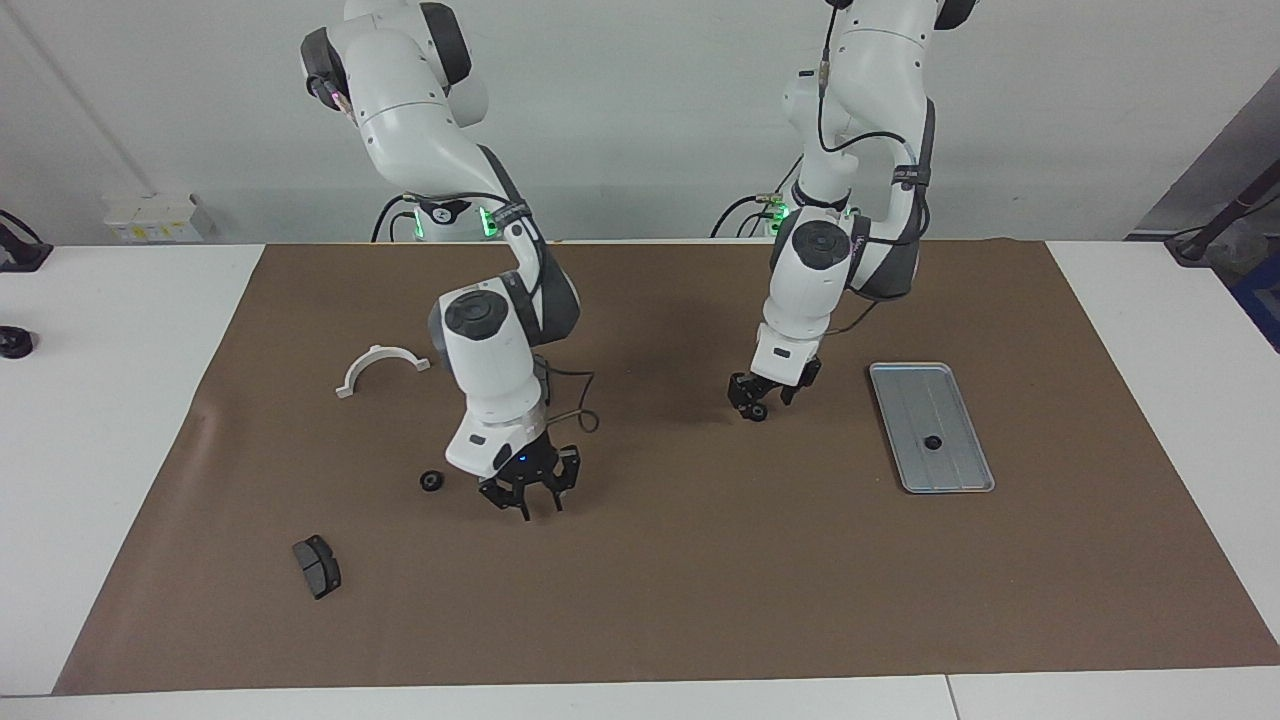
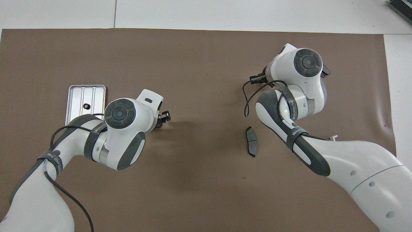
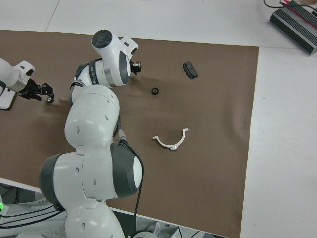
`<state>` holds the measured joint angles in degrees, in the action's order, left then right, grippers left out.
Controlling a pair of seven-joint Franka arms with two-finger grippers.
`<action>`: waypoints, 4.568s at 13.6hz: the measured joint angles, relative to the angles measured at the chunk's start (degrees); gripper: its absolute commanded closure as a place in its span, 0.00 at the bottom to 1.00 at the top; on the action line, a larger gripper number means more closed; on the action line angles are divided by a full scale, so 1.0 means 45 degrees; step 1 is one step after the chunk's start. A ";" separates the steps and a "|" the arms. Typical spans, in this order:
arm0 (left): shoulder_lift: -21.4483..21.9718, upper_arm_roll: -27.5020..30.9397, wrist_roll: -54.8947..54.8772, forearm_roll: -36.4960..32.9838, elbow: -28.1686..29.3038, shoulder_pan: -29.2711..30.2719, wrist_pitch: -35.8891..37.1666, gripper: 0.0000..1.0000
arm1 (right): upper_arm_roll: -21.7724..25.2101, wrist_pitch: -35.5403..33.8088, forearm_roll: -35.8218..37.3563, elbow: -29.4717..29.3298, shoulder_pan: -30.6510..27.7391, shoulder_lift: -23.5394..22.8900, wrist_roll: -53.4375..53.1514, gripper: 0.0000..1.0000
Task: Pick bearing gear from pile to tray
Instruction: 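Carry the gear to the tray with the left gripper while the right gripper reaches gears, then set the gear on the tray with the left gripper while the right gripper grasps another, then carry the third gear to mid-table with the right gripper while the left gripper approaches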
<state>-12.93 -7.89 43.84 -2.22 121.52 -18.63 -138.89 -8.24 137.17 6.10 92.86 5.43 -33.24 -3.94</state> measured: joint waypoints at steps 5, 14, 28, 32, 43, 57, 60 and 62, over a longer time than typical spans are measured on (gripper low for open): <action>-0.0061 0.0003 0.0039 -0.0009 0.0392 -0.0160 -0.0474 0.39 | 0.0015 -0.1052 0.0148 -0.0001 -0.1447 0.0063 0.0976 0.46; -0.0317 0.0109 0.0059 -0.0557 0.0425 -0.0156 -0.1057 0.99 | -0.0157 -0.2527 0.0273 0.0008 -0.1569 0.0203 0.1041 0.48; 0.1769 0.0396 -0.5695 -0.0422 -0.0684 0.3745 0.2150 1.00 | -0.0162 -0.3536 0.0273 0.0408 -0.1570 0.0460 0.1040 0.58; 0.1816 0.0423 -0.8791 0.0058 0.0236 0.5604 0.1825 1.00 | -0.0162 -0.3536 0.0273 0.0485 -0.1571 0.0486 0.1030 0.68; 0.2421 0.0156 -0.8931 0.0101 0.2988 0.5468 -0.0608 0.00 | -0.1919 -0.1810 0.0177 0.0314 -0.1474 0.1135 0.0568 0.83; 0.2285 0.0213 -0.8629 0.0517 -0.2828 0.5341 0.4564 0.00 | -0.1864 0.2146 0.0480 -0.2901 0.4346 -0.1531 -0.2720 0.81; 0.1912 0.0168 -0.7922 0.0561 -0.2775 0.4807 0.3988 0.00 | -0.1656 0.2506 0.0505 -0.3359 0.5121 -0.2163 -0.3317 0.68; 0.1668 0.0152 -0.7292 0.0561 -0.2662 0.4378 0.3303 0.00 | -0.1621 0.2484 0.0738 -0.3477 0.5532 -0.2174 -0.3998 0.59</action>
<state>-5.42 -7.20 11.02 0.31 109.55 1.07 -124.03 -15.54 148.35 9.42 77.21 30.32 -43.02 -21.93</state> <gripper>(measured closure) 0.000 0.648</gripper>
